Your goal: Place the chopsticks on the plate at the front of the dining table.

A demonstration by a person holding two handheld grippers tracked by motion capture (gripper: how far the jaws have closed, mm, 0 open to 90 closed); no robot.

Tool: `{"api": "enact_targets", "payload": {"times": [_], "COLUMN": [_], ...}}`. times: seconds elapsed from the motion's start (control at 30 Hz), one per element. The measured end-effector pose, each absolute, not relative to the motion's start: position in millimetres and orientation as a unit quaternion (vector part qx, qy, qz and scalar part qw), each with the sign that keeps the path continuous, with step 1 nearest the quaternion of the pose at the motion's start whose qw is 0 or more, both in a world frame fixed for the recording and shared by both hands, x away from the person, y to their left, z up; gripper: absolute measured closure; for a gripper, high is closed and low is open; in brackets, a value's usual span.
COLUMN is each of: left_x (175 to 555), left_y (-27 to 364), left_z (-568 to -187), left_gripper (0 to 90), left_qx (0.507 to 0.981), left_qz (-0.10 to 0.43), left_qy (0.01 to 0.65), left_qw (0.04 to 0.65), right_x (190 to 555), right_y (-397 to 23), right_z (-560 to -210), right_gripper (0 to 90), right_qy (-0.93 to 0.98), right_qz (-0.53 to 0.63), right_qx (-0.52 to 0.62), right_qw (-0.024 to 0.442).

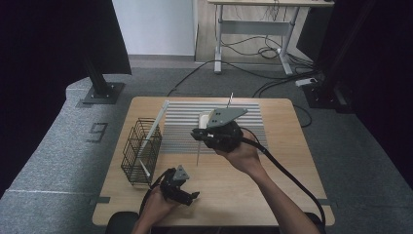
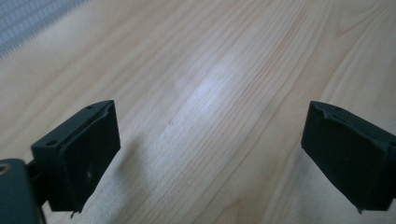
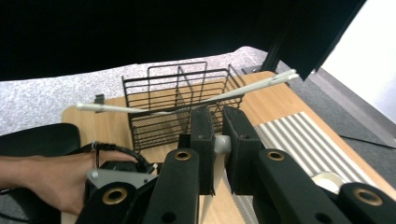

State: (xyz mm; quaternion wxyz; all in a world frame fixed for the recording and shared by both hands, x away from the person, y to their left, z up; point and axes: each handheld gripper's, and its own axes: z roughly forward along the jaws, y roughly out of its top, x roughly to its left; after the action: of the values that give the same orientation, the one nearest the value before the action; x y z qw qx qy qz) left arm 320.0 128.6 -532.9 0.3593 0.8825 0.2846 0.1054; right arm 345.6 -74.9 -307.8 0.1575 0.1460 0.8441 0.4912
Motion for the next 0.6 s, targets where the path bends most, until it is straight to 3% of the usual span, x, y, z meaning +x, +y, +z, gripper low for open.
{"api": "enact_targets", "payload": {"times": [0.37,0.6], "left_x": [310.0,301.7], "left_y": [134.4,129.4], "left_z": [-518.3,-511.0], "left_gripper": [21.7,40.0], "left_qx": [0.864,0.859], "left_qz": [0.127,0.135], "left_qy": [0.257,0.239], "left_qw": [0.413,0.432], "right_x": [328.1,318.6], "right_y": [-69.4,-62.7], "right_z": [-326.0,-331.3], "right_gripper": [82.9,82.9], "right_qy": [0.851,0.855], "right_qz": [0.494,0.494], "right_qx": [0.128,0.113], "right_qw": [0.123,0.109]}}
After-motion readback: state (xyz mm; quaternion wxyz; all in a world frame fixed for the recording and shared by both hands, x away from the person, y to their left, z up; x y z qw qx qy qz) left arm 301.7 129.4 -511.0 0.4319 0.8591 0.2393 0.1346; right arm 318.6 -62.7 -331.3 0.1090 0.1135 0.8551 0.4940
